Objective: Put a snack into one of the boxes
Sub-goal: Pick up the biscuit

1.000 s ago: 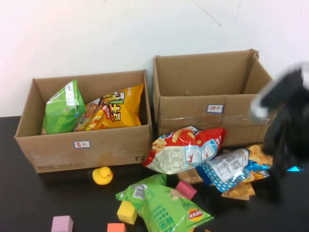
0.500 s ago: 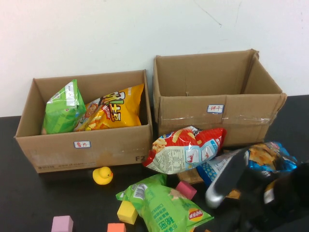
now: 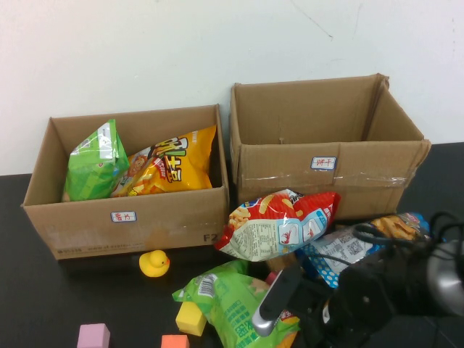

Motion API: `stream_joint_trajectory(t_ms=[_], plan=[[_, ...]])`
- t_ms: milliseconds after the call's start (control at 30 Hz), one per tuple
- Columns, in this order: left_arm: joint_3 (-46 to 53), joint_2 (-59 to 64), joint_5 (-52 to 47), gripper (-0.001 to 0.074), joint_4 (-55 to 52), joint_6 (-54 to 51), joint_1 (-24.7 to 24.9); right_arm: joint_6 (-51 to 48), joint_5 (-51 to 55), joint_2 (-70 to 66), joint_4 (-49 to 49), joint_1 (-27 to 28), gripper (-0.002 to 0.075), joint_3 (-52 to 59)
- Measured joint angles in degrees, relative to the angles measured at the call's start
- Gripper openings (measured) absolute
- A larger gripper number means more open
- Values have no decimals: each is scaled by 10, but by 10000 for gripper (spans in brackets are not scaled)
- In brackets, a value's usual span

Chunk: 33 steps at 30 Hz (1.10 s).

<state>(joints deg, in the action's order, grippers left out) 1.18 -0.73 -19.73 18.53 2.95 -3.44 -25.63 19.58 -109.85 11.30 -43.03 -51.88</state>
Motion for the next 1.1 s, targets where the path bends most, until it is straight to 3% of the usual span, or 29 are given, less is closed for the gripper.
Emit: stream_joint_trajectory(t_ms=[200, 300, 533, 800, 1100], plan=[[0, 0, 0, -3, 0, -1, 0, 1, 0, -40, 21, 0, 654, -10], [0, 0, 0, -3, 0, -1, 0, 1, 1, -54, 28, 0, 599, -11], [0, 0, 0, -3, 0, -1, 0, 1, 8, -64, 32, 0, 293, -13], [0, 0, 0, -3, 0, -1, 0, 30, 73, -2, 32, 0, 294, -13], [0, 0, 0, -3, 0, -1, 0, 31, 111, 225, 3, 12, 294, -25]])
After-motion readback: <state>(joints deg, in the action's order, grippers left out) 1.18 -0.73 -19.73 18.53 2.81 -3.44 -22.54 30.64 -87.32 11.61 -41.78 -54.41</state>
